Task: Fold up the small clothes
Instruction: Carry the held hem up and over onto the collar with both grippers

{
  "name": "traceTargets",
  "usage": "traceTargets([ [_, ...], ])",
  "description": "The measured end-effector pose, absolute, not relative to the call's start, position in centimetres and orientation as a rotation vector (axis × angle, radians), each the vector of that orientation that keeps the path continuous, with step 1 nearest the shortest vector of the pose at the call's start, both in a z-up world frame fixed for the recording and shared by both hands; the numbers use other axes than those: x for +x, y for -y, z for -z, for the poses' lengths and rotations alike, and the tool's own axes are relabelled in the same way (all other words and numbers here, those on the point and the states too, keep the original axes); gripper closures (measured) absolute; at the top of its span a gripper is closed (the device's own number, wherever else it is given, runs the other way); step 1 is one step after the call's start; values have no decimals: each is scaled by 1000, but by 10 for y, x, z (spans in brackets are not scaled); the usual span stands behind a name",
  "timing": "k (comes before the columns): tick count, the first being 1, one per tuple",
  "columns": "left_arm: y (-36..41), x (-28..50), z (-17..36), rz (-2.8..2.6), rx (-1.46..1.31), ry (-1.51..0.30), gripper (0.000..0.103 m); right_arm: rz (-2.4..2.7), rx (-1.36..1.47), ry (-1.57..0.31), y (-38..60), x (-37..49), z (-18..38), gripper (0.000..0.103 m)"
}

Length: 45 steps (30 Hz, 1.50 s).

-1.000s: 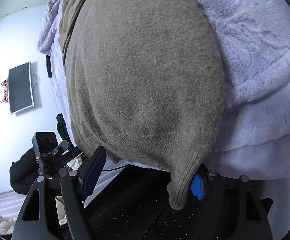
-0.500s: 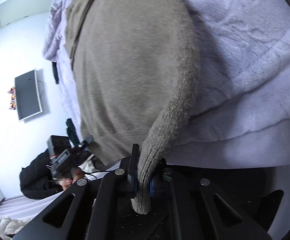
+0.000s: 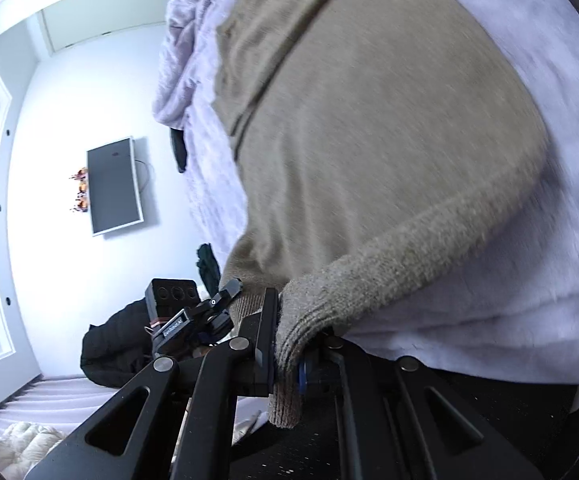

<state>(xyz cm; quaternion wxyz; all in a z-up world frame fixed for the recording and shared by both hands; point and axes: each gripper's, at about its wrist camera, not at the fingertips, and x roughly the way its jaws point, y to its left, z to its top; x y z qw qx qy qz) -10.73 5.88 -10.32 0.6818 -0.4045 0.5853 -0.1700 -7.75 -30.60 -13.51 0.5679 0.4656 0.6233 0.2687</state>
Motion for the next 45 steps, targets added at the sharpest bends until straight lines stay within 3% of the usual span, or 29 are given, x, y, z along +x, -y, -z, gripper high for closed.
traceTargets([
  [5,-56,-96,98,357,-933,-1296,85,-675,1068,-1446,305,-54,121,95],
  [14,-77,-71,62,330,-1044,-1096,85,-707,1142,-1386,324,-29,107,95],
  [31,-89,65,54,271,-1048,-900,85,-779,1046,-1226,335,123,49,95],
  [36,-97,109,83,211,-992,-934,85,-746,1034,-1243,332,181,68,95],
  [45,-112,147,145,79,-913,-1025,85,-573,1035,-1340,327,253,149,95],
])
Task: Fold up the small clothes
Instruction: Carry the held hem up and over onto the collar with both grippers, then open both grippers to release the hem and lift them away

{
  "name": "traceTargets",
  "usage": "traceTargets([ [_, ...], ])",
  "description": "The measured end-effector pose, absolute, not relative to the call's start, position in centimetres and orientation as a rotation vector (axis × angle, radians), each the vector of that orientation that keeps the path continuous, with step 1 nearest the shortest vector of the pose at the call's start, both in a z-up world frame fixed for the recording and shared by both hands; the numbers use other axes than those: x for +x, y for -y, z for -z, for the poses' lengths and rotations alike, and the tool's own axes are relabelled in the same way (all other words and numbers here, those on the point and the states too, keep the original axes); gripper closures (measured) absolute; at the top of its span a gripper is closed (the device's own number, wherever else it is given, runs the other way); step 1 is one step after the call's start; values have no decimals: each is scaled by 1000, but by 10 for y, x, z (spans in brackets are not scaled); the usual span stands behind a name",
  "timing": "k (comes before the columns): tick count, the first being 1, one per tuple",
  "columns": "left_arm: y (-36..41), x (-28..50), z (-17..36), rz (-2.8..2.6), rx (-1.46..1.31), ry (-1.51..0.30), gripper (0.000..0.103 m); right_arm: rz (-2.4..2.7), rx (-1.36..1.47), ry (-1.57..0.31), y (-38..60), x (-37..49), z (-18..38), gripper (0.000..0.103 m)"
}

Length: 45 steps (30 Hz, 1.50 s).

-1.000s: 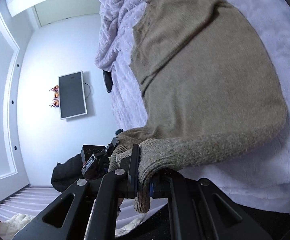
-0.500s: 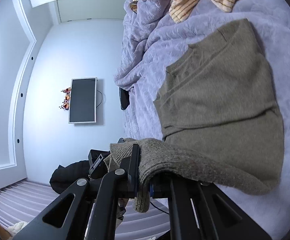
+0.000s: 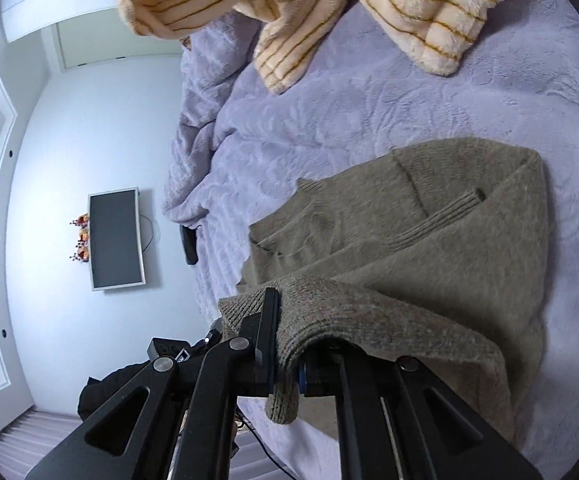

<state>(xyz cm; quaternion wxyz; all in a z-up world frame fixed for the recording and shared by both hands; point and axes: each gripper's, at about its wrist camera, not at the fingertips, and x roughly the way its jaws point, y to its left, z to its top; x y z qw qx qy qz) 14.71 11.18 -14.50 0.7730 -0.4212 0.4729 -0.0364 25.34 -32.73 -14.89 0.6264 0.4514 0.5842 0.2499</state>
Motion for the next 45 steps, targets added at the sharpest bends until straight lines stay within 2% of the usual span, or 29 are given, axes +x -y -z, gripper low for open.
traceTargets([
  [3,-117,152,160,36,-932,-1050,85,-517,1019,-1378,325,263,171,95],
  [4,-118,152,161,29,-934,-1058,81,-505,1015,-1386,325,265,174,95],
  [7,-119,151,153,22,-912,-1072,79,-481,976,-1408,320,270,175,93],
  [9,-120,147,136,29,-879,-1065,65,-488,938,-1410,317,271,165,90],
  [10,-122,144,128,27,-869,-1048,52,-492,917,-1410,317,271,158,86],
  [12,-128,135,109,26,-846,-1003,48,-503,879,-1391,320,269,141,64],
  [13,-131,131,102,34,-838,-996,48,-510,868,-1373,323,266,133,43],
  [14,-133,128,97,36,-833,-995,48,-521,859,-1350,326,262,124,37],
  [18,-126,114,94,81,-734,-1052,48,-551,865,-1304,341,241,106,38],
  [20,-112,108,103,143,-690,-1108,48,-576,868,-1305,344,231,105,50],
  [21,-102,106,110,176,-674,-1138,48,-581,851,-1319,342,228,107,53],
  [24,-67,106,134,247,-635,-1232,48,-563,745,-1382,328,227,121,55],
  [29,-32,135,151,243,-630,-1238,48,-506,638,-1383,309,251,134,55],
  [35,-58,185,125,54,-688,-1077,48,-313,576,-1324,324,284,133,54],
  [36,-70,190,117,13,-712,-1043,48,-289,593,-1307,331,287,131,52],
  [38,-90,193,104,-46,-742,-980,48,-253,624,-1269,347,286,121,40],
  [39,-98,193,97,-59,-745,-961,48,-252,631,-1256,354,284,116,38],
  [42,-111,183,85,-78,-668,-982,48,-264,592,-1265,365,266,105,38],
  [45,-112,150,92,-53,-562,-1085,48,-285,554,-1297,376,234,102,38],
])
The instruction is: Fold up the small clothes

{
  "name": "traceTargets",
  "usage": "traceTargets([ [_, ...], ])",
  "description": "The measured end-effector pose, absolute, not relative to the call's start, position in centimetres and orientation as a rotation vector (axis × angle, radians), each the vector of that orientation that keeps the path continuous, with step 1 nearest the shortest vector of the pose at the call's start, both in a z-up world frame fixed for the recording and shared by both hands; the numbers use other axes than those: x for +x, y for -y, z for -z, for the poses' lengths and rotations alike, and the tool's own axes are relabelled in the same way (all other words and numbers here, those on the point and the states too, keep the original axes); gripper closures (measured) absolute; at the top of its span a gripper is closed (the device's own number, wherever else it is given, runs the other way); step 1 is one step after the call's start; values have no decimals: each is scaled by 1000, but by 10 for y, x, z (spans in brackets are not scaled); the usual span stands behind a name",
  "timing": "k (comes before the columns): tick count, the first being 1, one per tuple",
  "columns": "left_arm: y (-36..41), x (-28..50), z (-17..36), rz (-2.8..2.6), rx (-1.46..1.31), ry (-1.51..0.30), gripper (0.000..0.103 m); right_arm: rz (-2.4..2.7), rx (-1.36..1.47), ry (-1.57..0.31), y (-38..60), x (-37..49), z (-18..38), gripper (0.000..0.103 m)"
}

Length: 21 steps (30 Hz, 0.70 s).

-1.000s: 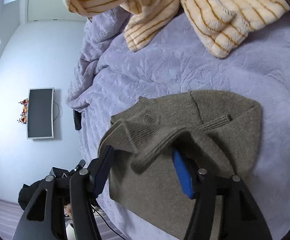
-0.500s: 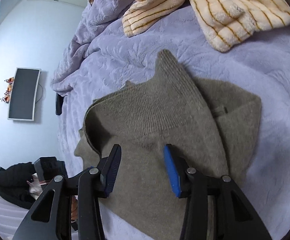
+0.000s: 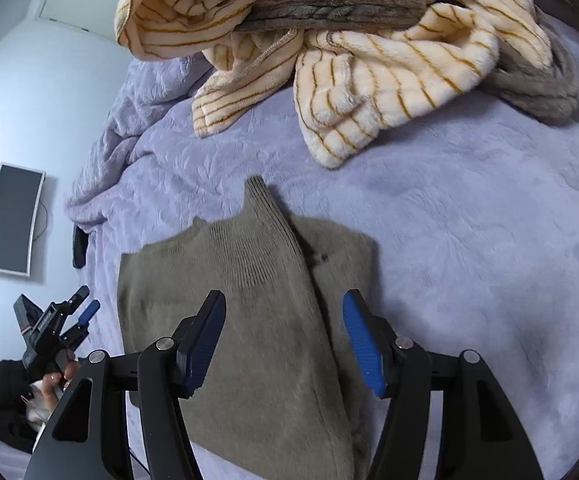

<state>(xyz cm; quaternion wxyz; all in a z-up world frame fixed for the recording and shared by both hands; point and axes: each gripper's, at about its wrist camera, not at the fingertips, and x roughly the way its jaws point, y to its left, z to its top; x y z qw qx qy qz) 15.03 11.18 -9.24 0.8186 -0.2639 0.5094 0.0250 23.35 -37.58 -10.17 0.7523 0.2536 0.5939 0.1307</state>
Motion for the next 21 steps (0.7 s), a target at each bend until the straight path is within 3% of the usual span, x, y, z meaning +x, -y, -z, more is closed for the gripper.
traceTargets([
  [8,-117,47,140,7,-553,-1294,48,-313,561,-1447,380,133,127,38],
  [18,-101,42,149,144,-512,-1337,49,-368,536,-1495,343,115,138,38],
  [19,-100,44,151,151,-509,-1354,58,-368,531,-1497,339,115,137,38],
  [20,-98,46,155,164,-503,-1365,79,-368,525,-1498,337,116,137,38],
  [21,-97,47,159,169,-494,-1388,85,-366,522,-1498,337,115,136,38],
])
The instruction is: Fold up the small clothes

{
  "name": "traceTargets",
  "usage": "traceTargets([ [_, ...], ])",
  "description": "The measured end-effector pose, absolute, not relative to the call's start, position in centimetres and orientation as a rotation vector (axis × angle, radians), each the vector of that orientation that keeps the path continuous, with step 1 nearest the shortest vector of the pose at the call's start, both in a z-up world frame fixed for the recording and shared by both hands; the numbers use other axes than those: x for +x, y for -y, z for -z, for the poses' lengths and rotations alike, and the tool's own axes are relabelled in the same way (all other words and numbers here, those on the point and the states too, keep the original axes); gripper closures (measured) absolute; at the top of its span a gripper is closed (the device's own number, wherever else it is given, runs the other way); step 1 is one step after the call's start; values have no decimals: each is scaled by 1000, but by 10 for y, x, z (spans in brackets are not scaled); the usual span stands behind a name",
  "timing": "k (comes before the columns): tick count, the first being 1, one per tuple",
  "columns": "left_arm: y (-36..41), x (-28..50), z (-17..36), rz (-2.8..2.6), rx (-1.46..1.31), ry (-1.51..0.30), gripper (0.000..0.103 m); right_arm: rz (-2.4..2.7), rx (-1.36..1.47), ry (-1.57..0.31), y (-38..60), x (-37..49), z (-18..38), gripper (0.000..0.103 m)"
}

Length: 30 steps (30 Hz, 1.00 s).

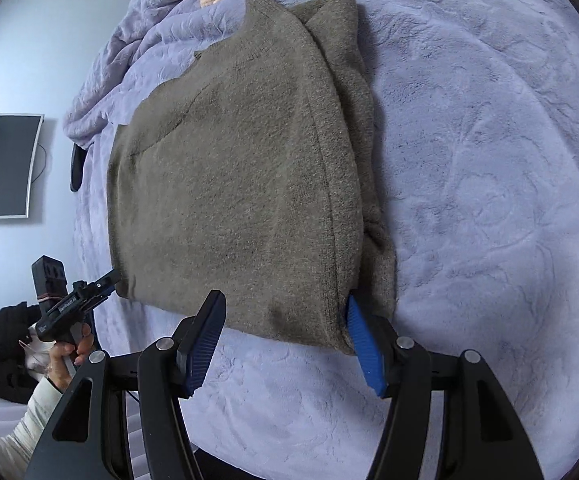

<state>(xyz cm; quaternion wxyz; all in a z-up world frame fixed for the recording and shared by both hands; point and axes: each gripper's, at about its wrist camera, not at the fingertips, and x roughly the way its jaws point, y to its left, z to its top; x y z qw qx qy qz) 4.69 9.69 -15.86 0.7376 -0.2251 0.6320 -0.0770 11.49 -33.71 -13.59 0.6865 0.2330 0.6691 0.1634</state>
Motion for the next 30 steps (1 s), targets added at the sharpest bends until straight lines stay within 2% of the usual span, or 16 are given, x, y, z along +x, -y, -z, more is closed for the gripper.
traceTargets([
  [3,-98,45,153,188,-481,-1375,97,-354,526,-1498,336,115,133,38],
  [6,-111,31,144,178,-484,-1328,97,-348,519,-1493,338,112,129,38],
  [11,-132,11,178,124,-602,-1358,97,-335,507,-1506,339,107,133,38],
  [21,-130,16,170,130,-583,-1355,97,-333,423,-1499,332,116,133,37],
  [22,-130,17,169,131,-576,-1359,97,-330,417,-1513,330,119,137,46],
  [23,-129,17,168,134,-564,-1360,97,-334,412,-1527,327,121,140,83],
  [24,-129,16,167,135,-556,-1360,97,-340,397,-1533,325,122,139,94],
  [27,-129,17,171,116,-562,-1358,97,-341,313,-1518,323,119,130,94],
  [30,-136,13,175,74,-622,-1344,96,-243,269,-1579,342,112,148,97],
])
